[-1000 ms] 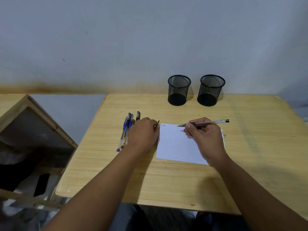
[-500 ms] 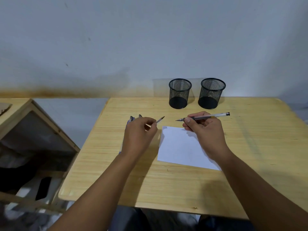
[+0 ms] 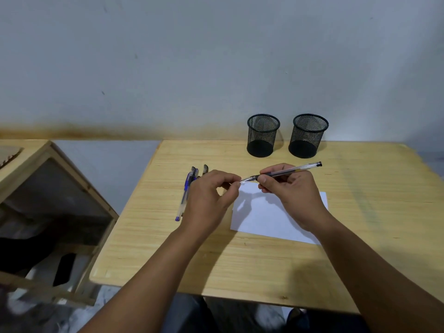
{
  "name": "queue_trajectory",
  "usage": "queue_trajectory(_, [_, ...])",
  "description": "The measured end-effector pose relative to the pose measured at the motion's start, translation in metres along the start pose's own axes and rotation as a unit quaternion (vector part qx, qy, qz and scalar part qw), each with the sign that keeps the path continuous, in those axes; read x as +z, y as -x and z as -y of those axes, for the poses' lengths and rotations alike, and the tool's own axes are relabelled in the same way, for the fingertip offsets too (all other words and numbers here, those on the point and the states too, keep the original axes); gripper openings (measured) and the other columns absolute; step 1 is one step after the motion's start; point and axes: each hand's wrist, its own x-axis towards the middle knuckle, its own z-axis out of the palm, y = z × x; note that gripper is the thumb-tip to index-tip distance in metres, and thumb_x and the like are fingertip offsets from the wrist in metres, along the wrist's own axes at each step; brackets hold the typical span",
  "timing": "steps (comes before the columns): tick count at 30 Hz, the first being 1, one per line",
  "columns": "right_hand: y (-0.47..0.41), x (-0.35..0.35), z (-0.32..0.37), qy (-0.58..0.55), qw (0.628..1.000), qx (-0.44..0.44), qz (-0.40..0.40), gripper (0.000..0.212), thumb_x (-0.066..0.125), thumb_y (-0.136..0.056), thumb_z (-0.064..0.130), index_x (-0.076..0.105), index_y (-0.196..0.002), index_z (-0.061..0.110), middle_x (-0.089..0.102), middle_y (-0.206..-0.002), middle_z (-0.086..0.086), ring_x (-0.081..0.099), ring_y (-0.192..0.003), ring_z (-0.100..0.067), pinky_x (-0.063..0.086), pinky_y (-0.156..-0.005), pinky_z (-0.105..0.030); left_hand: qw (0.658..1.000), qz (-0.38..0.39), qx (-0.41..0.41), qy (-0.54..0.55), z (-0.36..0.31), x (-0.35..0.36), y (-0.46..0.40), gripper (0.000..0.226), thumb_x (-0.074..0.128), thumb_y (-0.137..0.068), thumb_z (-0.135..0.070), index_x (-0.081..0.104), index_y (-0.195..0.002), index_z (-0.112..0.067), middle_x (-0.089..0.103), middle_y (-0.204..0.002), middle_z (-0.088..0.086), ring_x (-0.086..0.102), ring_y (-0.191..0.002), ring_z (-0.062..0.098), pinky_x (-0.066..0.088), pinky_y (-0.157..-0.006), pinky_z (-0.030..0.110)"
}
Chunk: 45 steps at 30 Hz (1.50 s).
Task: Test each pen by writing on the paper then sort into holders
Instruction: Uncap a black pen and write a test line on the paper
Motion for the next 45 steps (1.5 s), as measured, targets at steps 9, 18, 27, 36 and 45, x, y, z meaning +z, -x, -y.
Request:
queue_trajectory(9, [0.008,0.0,0.001,-0.003,1.0,0.008,0.009,0.02,0.08,-0.071,0.02,0.075,-0.09,0.016,0.074,-0.073,-0.001,0.067,-0.072,-0.013,0.056,-0.075,-0.029,0.982,0.006,-0.124,0.142,-0.008,0.003,0.004,0.01,0.074,-0.087,-0.013,0.078,-0.093,-0.019,0.076,-0.092,-0.009,0.07,-0.09,0.005,0.052,-0.08,0.019])
queue_trajectory(18, [0.014,0.003,0.0,-0.016,0.999,-0.026,-0.02,0.011,0.077,-0.08,0.006,0.074,-0.086,0.014,0.072,-0.07,0.005,0.065,-0.068,-0.01,0.054,-0.069,-0.019,0.986,-0.027,-0.123,0.105,-0.022,0.009,0.009,0.013,0.072,-0.088,-0.013,0.076,-0.089,-0.025,0.075,-0.089,-0.012,0.069,-0.088,0.002,0.052,-0.079,0.018])
queue_trajectory(27, [0.018,0.003,-0.004,-0.03,0.999,-0.006,-0.012,0.008,0.074,-0.083,0.006,0.072,-0.086,0.014,0.072,-0.071,0.007,0.063,-0.068,-0.007,0.054,-0.068,-0.019,0.985,-0.016,-0.121,0.122,-0.019,0.014,0.014,0.014,0.072,-0.087,-0.013,0.077,-0.089,-0.026,0.076,-0.089,-0.011,0.07,-0.091,0.005,0.055,-0.083,0.028])
queue_trajectory(36, [-0.007,0.007,0.007,-0.085,0.994,0.012,-0.069,0.015,0.071,-0.085,0.014,0.075,-0.096,0.024,0.076,-0.097,0.014,0.067,-0.083,-0.007,0.056,-0.08,-0.029,0.966,-0.008,-0.174,0.191,-0.029,0.036,0.004,0.011,0.071,-0.091,-0.022,0.077,-0.1,-0.024,0.077,-0.085,-0.01,0.07,-0.086,0.001,0.05,-0.072,0.009])
queue_trajectory(45, [-0.07,-0.039,0.039,0.172,0.981,0.006,-0.089,0.028,0.082,-0.078,0.013,0.065,-0.101,0.017,0.07,-0.073,-0.011,0.066,-0.062,-0.023,0.06,-0.063,-0.034,0.976,0.008,-0.182,0.119,-0.008,0.051,-0.062,0.028,0.076,-0.086,-0.028,0.073,-0.111,-0.016,0.073,-0.1,-0.009,0.062,-0.079,-0.017,0.048,-0.064,0.008])
